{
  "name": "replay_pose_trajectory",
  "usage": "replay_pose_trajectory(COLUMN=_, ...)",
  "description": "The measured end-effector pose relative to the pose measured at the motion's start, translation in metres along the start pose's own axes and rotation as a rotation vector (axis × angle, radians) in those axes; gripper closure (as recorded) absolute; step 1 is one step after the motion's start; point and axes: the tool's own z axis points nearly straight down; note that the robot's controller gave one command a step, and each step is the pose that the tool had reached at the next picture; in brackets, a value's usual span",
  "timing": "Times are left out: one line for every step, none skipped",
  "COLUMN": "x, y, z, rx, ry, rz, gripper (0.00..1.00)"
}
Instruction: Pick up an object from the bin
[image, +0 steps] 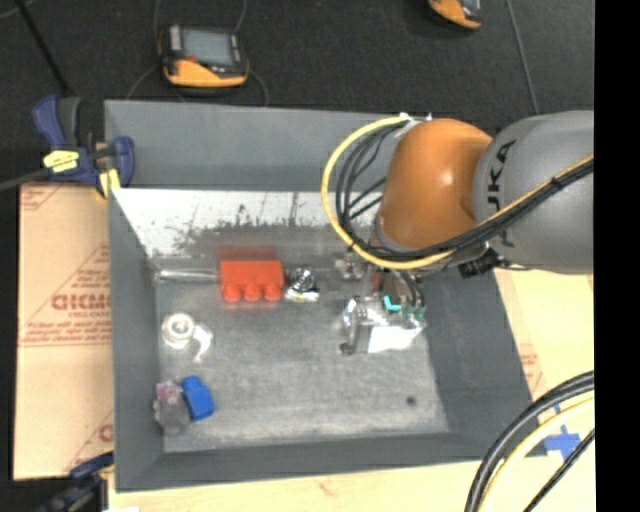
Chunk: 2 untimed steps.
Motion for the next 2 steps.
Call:
replay_pose_trajectory(x=-0.063, y=-0.069, z=0.097, rx=0.002, ry=-0.004, rz=-0.275, gripper=0.0)
replay_pose_trajectory(x=-0.031, y=-0.084, z=0.104, rx=0.002, ry=-0.008, rz=-0.326, gripper=0.0)
